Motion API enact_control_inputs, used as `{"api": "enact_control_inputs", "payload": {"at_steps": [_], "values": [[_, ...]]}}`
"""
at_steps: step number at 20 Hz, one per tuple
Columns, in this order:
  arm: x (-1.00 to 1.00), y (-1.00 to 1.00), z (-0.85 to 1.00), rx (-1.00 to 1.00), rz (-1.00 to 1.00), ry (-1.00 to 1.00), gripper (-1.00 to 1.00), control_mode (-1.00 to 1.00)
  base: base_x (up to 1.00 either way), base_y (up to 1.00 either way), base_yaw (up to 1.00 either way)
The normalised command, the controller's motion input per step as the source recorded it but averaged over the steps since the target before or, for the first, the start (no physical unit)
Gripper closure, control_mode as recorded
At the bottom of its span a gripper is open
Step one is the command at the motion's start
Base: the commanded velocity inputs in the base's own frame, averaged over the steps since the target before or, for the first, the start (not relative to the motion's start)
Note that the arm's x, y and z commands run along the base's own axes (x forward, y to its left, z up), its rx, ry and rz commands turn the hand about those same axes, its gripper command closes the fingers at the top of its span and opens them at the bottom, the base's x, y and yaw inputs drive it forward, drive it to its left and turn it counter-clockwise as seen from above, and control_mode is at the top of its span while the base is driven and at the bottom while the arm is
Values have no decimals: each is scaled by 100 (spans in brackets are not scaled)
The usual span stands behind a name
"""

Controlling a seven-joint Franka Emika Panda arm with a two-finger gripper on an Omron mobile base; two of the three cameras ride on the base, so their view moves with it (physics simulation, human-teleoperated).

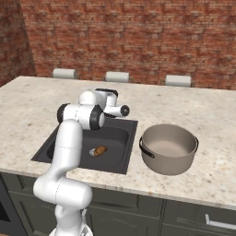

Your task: Dump the potato from the pot into the sink. Then turn on the water and wash the potato. Then turn off the water and put the potato back in the pot.

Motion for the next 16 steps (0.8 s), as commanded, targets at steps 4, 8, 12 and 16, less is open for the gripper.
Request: {"api": "enact_control_inputs", "payload": {"at_steps": [4,8,12,16], "values": [[-8,-71,-59,0,-7,0,100,-100,0,0,0],[-12,-76,-65,0,-9,0,100,-100,0,0,0],[-14,-89,-70,0,-9,0,100,-100,0,0,0],[-16,-85,-69,0,-9,0,100,-100,0,0,0]]}}
